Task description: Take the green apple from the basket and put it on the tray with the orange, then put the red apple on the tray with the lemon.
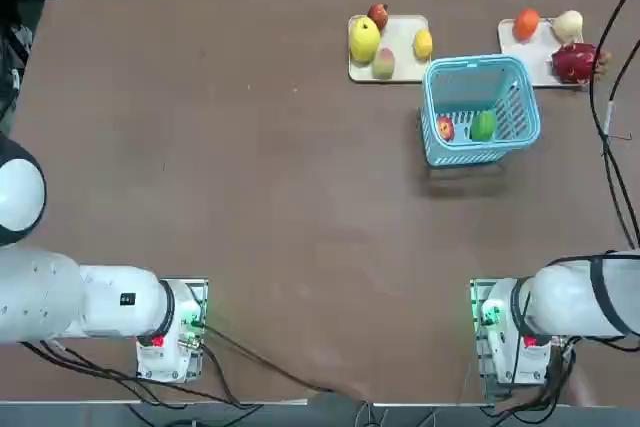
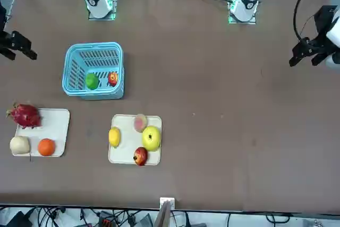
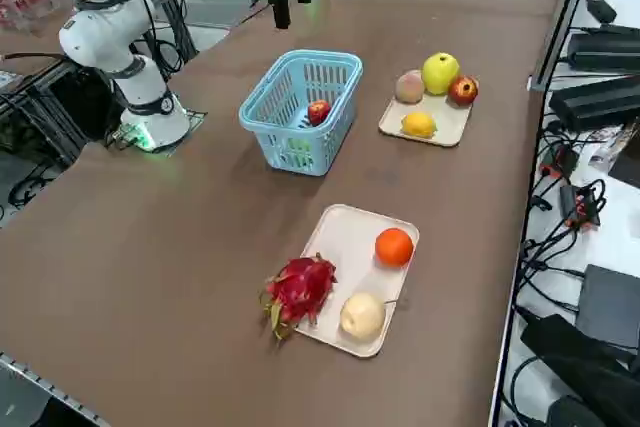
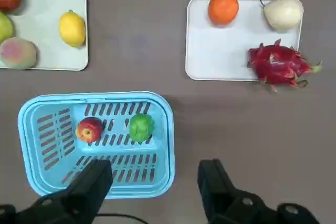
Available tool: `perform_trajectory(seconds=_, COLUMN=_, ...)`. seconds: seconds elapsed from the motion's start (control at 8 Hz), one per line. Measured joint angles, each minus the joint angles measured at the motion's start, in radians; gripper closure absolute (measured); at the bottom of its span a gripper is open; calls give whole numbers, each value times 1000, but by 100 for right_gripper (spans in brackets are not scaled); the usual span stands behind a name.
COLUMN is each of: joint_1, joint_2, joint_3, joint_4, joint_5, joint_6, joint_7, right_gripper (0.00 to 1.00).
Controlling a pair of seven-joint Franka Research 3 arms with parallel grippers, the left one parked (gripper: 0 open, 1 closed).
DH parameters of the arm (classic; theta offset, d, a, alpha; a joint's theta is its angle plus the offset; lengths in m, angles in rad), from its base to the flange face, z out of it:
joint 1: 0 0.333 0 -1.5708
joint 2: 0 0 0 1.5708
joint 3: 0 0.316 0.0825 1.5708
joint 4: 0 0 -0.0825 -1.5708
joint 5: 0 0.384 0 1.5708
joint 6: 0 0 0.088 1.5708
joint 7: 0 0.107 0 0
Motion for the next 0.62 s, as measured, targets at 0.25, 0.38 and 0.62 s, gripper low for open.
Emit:
perform_trajectory(seconds=0.25, joint_1=0, joint_2=0, joint_3=0, joint_4=0, joint_5=0, joint_6=0, joint_7=7, right_gripper=0)
perform_trajectory(seconds=0.38, joint_1=3, joint_2=1, joint_3=3, joint_4=0, joint_5=1, joint_6=0, joint_7=28, right_gripper=0)
perform_trajectory(seconds=0.62, joint_1=47, joint_2=21, joint_3=17, joint_4=-2, joint_5=6, joint_6=12, joint_7=114, right_gripper=0)
